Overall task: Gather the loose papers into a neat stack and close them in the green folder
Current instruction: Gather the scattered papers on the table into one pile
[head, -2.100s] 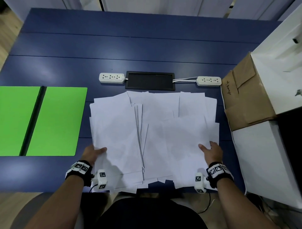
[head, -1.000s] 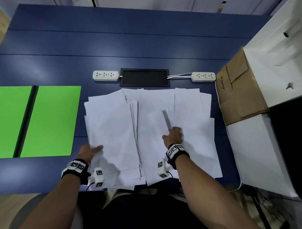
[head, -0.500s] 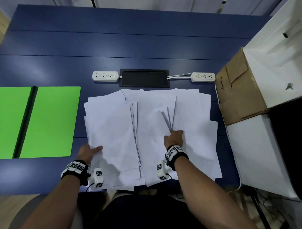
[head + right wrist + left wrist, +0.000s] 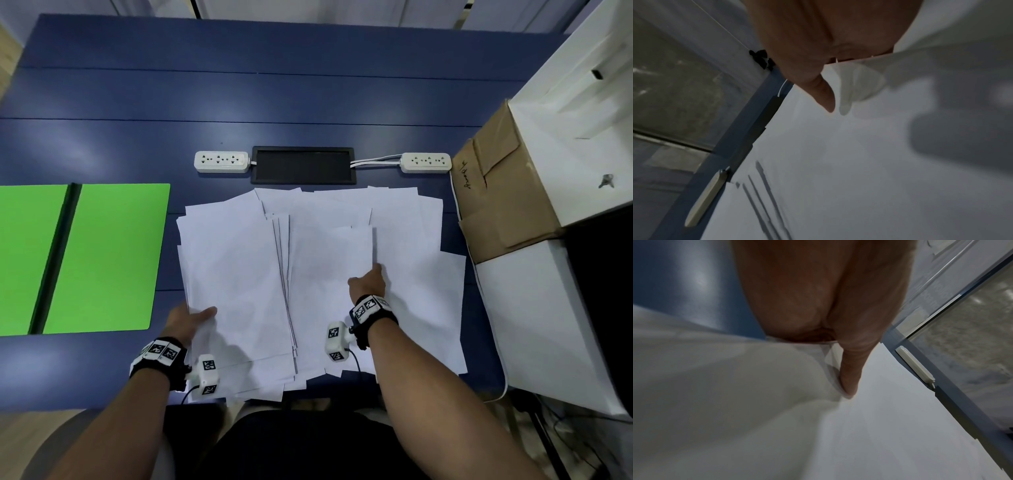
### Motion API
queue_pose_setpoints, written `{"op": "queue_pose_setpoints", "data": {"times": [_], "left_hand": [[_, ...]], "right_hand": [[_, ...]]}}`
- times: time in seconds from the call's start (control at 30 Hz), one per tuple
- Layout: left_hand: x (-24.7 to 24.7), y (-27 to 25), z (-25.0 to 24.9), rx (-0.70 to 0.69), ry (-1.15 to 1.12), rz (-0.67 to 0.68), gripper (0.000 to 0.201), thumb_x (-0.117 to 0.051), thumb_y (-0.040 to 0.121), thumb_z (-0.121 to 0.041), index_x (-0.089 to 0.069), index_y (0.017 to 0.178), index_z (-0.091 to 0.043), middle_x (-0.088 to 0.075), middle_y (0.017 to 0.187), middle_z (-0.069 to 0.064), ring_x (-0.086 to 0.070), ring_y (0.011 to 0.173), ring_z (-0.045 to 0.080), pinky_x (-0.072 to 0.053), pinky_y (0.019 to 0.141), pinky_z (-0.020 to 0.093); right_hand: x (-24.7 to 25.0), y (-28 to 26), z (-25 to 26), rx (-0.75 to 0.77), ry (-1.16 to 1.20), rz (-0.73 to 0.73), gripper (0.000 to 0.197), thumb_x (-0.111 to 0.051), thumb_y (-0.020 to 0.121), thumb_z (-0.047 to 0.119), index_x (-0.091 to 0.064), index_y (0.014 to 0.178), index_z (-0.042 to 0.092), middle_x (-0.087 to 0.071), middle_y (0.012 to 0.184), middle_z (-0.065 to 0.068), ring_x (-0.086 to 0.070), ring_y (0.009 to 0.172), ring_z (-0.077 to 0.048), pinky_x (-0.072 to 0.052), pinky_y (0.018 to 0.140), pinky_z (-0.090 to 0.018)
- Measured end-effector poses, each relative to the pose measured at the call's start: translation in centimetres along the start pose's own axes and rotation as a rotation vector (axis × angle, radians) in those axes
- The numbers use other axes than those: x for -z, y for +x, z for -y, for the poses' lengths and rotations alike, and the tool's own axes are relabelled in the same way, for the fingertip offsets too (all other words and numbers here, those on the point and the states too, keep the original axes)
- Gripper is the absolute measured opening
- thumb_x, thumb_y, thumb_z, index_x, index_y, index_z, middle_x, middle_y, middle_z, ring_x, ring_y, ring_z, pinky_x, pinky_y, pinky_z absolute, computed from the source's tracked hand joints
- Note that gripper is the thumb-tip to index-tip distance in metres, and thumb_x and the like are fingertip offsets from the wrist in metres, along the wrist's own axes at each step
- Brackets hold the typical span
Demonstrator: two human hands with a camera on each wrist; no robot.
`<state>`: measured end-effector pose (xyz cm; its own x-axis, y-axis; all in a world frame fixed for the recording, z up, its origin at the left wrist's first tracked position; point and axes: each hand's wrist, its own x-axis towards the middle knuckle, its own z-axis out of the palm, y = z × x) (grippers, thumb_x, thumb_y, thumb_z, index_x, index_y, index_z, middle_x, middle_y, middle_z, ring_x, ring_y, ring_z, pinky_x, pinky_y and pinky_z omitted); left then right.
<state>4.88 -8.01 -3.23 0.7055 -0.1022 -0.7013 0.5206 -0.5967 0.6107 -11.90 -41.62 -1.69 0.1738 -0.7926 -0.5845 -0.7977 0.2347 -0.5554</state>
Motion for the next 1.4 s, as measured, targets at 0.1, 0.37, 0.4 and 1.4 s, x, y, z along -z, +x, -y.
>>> {"op": "queue_pose_setpoints", "data": {"times": [0.1, 0.37, 0.4, 1.4], "left_hand": [[0.0, 0.0, 0.1, -0.002, 0.019, -0.008, 0.032, -0.075, 0.089, -0.006, -0.066, 0.115, 0.009, -0.069, 0.096, 0.021, -0.062, 0.075, 0.025, -0.047, 0.060, 0.027], [0.2, 1.1, 0.9, -0.013, -0.010, -0.017, 0.032, -0.079, 0.085, -0.007, -0.068, 0.113, 0.004, -0.072, 0.098, 0.021, -0.067, 0.078, 0.027, -0.052, 0.070, 0.033], [0.2, 1.1, 1.0, -0.018, -0.013, -0.020, 0.033, -0.079, 0.085, -0.007, -0.068, 0.114, 0.003, -0.072, 0.100, 0.021, -0.067, 0.079, 0.028, -0.053, 0.072, 0.034], [0.3, 2.6, 2.0, -0.022, -0.021, -0.025, 0.039, -0.081, 0.082, -0.006, -0.067, 0.118, 0.003, -0.072, 0.109, 0.026, -0.071, 0.099, 0.041, -0.055, 0.094, 0.055]], "right_hand": [[0.1, 0.2, 0.8, -0.071, 0.029, 0.031, 0.046, -0.064, 0.078, 0.006, -0.048, 0.121, 0.011, -0.065, 0.101, -0.006, -0.065, 0.086, -0.029, -0.055, 0.078, -0.036], [1.9, -0.8, 3.1, 0.112, 0.134, 0.024, 0.027, -0.075, 0.081, 0.012, -0.073, 0.107, 0.006, -0.074, 0.103, -0.012, -0.070, 0.098, -0.031, -0.050, 0.079, -0.029], [2.2, -0.7, 3.3, 0.146, 0.190, 0.020, 0.026, -0.077, 0.079, 0.011, -0.073, 0.104, 0.008, -0.075, 0.102, -0.010, -0.071, 0.097, -0.029, -0.051, 0.080, -0.028], [14.7, 3.3, -8.2, 0.091, -0.185, -0.432, 0.044, -0.065, 0.092, 0.018, -0.051, 0.133, 0.009, -0.064, 0.127, -0.019, -0.062, 0.114, -0.041, -0.053, 0.088, -0.050]]}}
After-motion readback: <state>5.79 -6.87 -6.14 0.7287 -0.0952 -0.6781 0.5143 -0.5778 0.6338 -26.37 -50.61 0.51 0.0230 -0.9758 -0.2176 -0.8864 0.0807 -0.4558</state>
